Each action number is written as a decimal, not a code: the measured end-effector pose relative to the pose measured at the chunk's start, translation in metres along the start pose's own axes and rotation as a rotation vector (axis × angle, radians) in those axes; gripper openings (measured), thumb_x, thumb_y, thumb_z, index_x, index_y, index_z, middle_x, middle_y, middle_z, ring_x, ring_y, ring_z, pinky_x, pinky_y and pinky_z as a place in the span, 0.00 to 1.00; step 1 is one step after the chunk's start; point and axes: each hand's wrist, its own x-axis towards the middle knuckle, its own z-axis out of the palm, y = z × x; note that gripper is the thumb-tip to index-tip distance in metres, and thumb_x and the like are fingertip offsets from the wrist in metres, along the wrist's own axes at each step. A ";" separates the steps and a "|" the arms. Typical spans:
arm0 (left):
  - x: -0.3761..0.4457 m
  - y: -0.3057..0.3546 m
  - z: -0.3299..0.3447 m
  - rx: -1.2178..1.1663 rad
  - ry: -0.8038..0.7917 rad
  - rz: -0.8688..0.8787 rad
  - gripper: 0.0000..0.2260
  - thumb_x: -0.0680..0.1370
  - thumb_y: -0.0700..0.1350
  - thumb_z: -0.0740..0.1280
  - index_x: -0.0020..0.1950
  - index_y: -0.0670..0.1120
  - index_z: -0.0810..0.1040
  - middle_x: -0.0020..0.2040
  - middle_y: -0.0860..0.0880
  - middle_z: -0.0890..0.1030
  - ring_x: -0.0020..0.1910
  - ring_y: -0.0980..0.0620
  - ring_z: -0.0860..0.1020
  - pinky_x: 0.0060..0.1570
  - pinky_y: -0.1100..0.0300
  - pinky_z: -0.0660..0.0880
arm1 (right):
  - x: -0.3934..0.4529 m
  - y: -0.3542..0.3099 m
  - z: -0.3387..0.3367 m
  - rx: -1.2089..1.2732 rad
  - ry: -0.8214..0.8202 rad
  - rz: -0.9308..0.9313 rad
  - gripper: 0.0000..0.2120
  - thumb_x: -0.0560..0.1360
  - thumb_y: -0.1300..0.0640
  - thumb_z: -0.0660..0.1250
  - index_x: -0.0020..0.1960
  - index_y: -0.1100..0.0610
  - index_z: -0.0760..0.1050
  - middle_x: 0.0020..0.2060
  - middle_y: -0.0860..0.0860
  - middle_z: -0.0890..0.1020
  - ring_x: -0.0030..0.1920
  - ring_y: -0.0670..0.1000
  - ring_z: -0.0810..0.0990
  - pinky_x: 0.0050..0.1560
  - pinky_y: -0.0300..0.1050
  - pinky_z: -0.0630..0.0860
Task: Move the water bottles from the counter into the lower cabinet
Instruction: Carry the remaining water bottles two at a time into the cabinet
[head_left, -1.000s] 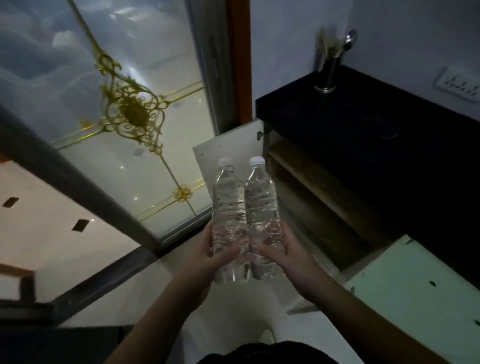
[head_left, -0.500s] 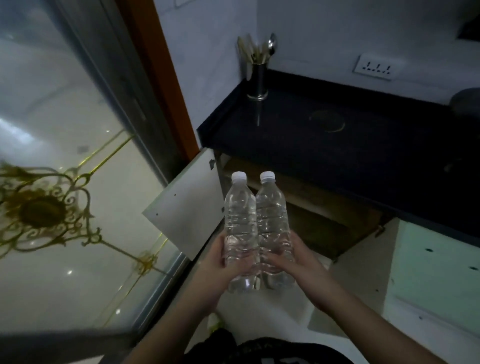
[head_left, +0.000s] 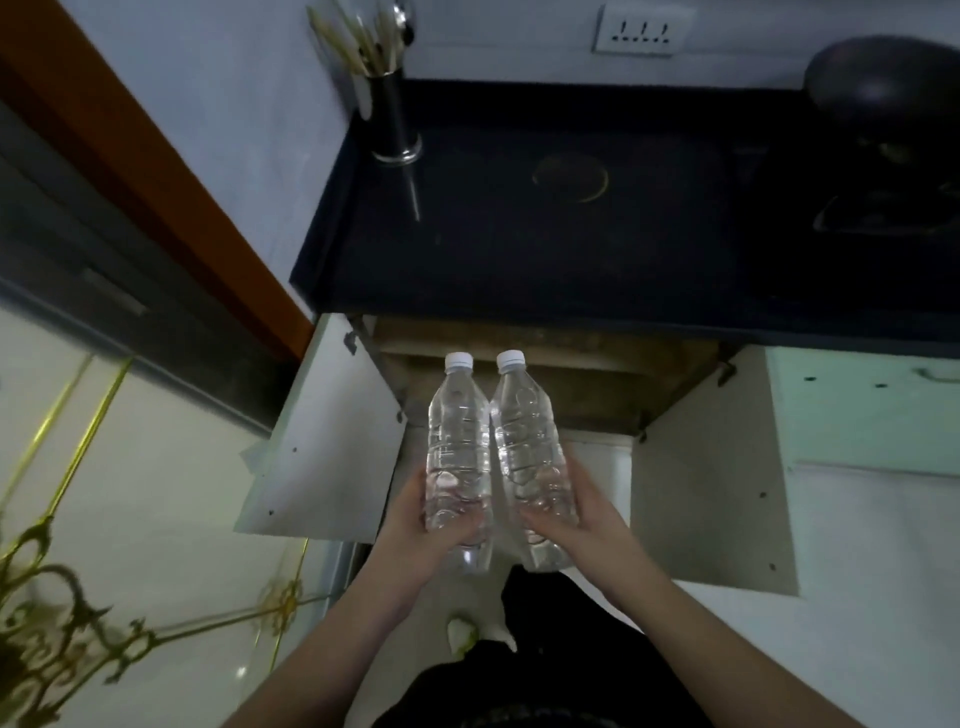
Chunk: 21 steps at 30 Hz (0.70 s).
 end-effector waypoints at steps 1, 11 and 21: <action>0.008 -0.003 -0.002 0.018 0.012 -0.020 0.23 0.66 0.46 0.77 0.58 0.61 0.78 0.56 0.46 0.84 0.55 0.44 0.82 0.54 0.45 0.79 | 0.006 0.005 0.000 0.007 0.019 0.015 0.25 0.71 0.54 0.75 0.58 0.33 0.68 0.54 0.41 0.81 0.53 0.36 0.79 0.53 0.37 0.77; 0.110 -0.032 -0.025 0.288 0.228 -0.189 0.32 0.60 0.54 0.76 0.62 0.56 0.72 0.48 0.55 0.84 0.44 0.58 0.84 0.44 0.55 0.80 | 0.102 0.062 -0.004 0.043 0.139 0.150 0.28 0.70 0.59 0.76 0.63 0.41 0.69 0.52 0.40 0.83 0.51 0.39 0.82 0.46 0.35 0.76; 0.244 -0.108 -0.067 0.386 0.281 -0.143 0.29 0.68 0.46 0.79 0.64 0.54 0.71 0.51 0.55 0.83 0.42 0.63 0.81 0.36 0.68 0.73 | 0.209 0.123 0.032 0.077 0.343 0.162 0.28 0.71 0.60 0.75 0.65 0.43 0.67 0.50 0.39 0.81 0.47 0.32 0.80 0.40 0.26 0.74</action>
